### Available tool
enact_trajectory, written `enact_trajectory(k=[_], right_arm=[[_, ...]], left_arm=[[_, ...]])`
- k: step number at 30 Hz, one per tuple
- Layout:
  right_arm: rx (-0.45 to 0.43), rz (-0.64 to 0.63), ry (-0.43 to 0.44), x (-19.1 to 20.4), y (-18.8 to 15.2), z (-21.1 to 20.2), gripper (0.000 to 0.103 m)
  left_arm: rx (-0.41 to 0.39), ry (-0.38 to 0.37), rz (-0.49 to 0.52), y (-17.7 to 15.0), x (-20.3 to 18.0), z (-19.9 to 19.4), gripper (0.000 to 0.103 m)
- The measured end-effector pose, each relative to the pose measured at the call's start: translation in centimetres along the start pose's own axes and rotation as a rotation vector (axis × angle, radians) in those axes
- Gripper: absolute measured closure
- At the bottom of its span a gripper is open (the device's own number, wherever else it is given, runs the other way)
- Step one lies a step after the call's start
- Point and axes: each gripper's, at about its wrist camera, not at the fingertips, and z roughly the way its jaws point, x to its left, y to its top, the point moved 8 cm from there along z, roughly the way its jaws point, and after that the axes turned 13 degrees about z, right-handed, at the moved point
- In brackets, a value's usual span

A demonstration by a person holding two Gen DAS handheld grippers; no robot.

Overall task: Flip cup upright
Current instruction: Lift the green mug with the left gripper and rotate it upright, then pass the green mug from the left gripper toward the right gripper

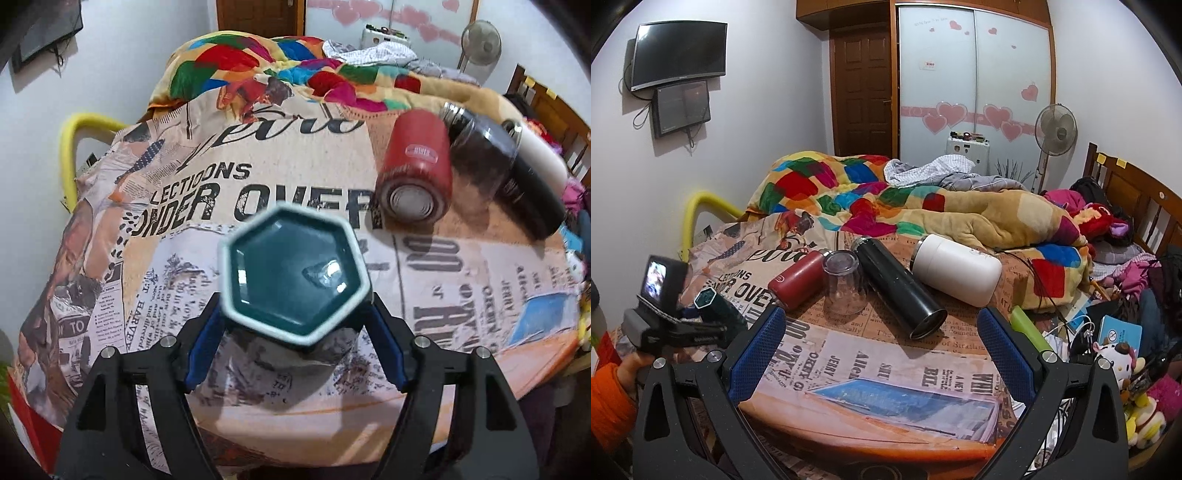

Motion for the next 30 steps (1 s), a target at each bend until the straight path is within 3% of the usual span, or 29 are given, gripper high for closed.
enact_trajectory(k=[2,11,16,23,30], right_arm=[[0.000,0.000,-0.005,-0.3,0.0,0.1,0.000],[0.002,0.028,-0.023,-1.8,0.0,0.2,0.000],[0.007,0.048,-0.018,-2.2,-0.2,0.3,0.000],[0.012,0.043,-0.021,-2.8,-0.6,0.3,0.000],[0.049,0.073,-0.060,-5.1,-1.6,1.1,0.000]], left_arm=[[-0.025,0.027,0.007,0.0,-0.2,0.0,0.030],[-0.057,0.019,0.030,1.1,-1.4,-1.7,0.031],[-0.079,-0.044,0.085,1.8,-4.5,-3.7,0.031],[-0.091,-0.192,0.165,2.6,-11.3,-4.6,0.031],[-0.143,-0.232,0.261,5.3,-17.0,-4.8,0.032]])
